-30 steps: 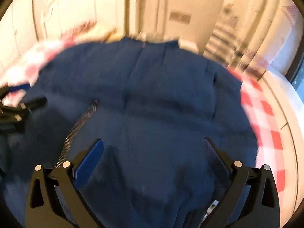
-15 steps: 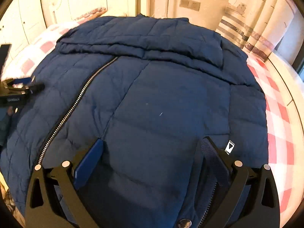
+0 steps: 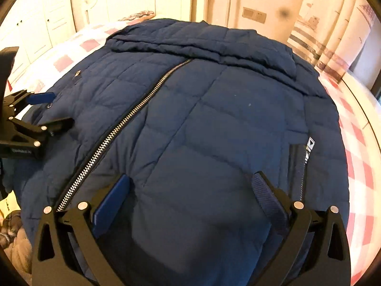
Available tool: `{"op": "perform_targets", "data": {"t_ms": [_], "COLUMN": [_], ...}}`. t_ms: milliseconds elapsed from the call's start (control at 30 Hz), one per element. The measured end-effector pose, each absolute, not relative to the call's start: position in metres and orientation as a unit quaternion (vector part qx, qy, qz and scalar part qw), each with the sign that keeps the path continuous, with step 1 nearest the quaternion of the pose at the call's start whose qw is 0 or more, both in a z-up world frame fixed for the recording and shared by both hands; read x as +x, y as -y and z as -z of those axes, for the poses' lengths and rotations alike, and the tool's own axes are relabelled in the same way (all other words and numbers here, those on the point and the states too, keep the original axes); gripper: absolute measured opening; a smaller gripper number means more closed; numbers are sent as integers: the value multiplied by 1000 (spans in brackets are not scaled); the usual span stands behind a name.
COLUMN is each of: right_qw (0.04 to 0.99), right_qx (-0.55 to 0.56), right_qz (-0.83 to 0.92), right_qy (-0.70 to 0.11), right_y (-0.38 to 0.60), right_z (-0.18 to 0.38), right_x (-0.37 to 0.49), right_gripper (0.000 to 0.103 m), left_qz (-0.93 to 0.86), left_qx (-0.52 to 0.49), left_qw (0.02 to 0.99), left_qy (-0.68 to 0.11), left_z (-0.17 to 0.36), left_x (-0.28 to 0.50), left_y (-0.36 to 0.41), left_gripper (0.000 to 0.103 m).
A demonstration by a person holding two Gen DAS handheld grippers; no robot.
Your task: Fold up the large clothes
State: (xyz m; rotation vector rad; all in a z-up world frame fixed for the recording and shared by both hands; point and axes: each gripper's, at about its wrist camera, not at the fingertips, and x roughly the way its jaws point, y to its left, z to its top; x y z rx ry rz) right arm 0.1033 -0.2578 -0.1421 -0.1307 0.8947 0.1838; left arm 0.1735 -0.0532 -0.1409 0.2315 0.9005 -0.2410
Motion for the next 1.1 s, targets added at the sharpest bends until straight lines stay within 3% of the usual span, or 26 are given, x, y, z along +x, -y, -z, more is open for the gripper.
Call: {"op": "perform_targets", "data": {"t_ms": [367,433,567,667,700,767,900,1000,1100], "right_qw": [921,911,930,905,914,923,905,922,911], "right_qx": [-50,-42,-34,-53,-56,-48,-56,-54,-69], "right_qz": [-83,-65,-76,-97,-92,-90,-81,-98,-124], "right_qy": [-376,-404,-357,-412,-392,-370,-414,-370,-388], "right_y": [286,284,276,264,263,265,265,258,246], "right_z": [155,147,124,154,158,161,148,129,143], "right_x": [52,57,42,51,47,42,47,23,16], "right_gripper": [99,98,98,99,99,99,98,98,98], "left_qz": [101,86,146,148,136,134,144,175,156], "left_qx": [87,96,84,156,175,149,142,83,111], "left_qw": [893,892,904,893,891,908,895,901,900], "left_qy": [-430,-432,-394,-396,-396,-367,-397,-388,-392], "left_z": [146,141,115,134,147,152,146,124,134], "left_x": [141,138,106,92,90,83,90,75,69], "left_y": [9,13,20,47,53,45,37,16,14], "left_gripper": [101,100,101,101,101,101,101,101,101]}}
